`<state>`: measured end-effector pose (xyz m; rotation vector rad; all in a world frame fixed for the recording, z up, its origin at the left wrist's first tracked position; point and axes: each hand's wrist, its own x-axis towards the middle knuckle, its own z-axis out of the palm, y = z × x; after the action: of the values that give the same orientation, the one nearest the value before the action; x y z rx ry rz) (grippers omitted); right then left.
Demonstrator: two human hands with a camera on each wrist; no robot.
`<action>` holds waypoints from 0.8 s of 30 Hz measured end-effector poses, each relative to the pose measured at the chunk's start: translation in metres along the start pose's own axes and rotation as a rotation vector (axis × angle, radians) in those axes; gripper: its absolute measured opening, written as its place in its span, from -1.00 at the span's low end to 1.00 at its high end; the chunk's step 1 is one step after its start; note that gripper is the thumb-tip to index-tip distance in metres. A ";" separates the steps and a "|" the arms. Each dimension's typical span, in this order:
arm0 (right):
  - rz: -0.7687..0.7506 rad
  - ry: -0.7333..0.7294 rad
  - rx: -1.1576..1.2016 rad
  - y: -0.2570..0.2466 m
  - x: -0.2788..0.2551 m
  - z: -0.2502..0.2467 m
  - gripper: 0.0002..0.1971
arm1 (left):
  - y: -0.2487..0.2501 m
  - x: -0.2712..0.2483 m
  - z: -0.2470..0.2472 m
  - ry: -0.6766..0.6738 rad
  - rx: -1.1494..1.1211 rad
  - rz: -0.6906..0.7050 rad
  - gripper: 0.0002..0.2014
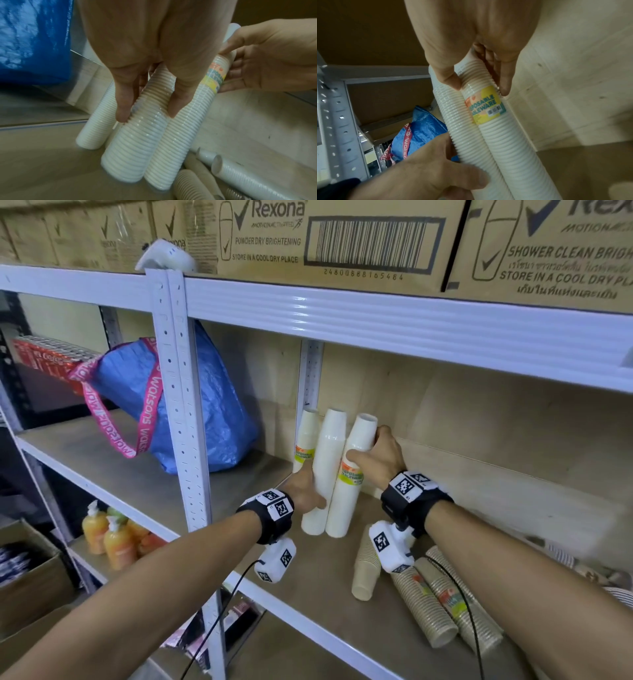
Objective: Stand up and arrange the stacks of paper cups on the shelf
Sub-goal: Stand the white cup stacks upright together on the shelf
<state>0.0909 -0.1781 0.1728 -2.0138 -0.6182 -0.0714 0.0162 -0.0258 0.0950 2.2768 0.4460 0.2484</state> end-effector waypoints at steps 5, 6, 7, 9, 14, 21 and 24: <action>0.042 -0.048 0.011 0.012 -0.008 0.015 -0.58 | -0.020 -0.001 0.008 0.013 0.043 -0.047 -0.18; 0.043 -0.056 0.006 0.014 -0.009 0.017 -0.58 | -0.021 -0.001 0.009 0.012 0.038 -0.048 -0.19; 0.044 -0.064 0.002 0.016 -0.009 0.019 -0.57 | -0.022 -0.002 0.011 0.007 0.023 -0.048 -0.20; 0.045 -0.083 0.004 0.018 -0.012 0.022 -0.56 | -0.025 -0.003 0.015 -0.011 -0.011 -0.053 -0.22; 0.055 -0.101 0.014 0.024 -0.013 0.025 -0.50 | -0.032 -0.006 0.023 -0.046 -0.047 -0.045 -0.21; -0.020 -0.085 -0.022 0.016 -0.002 0.016 -0.51 | -0.007 -0.002 -0.002 -0.008 -0.154 0.054 -0.21; -0.077 -0.068 -0.024 0.007 0.007 0.007 -0.61 | 0.015 0.001 -0.025 0.035 -0.174 0.104 -0.21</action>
<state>0.0984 -0.1718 0.1654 -2.0218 -0.7412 -0.0571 0.0131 -0.0182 0.1225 2.1299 0.3118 0.3656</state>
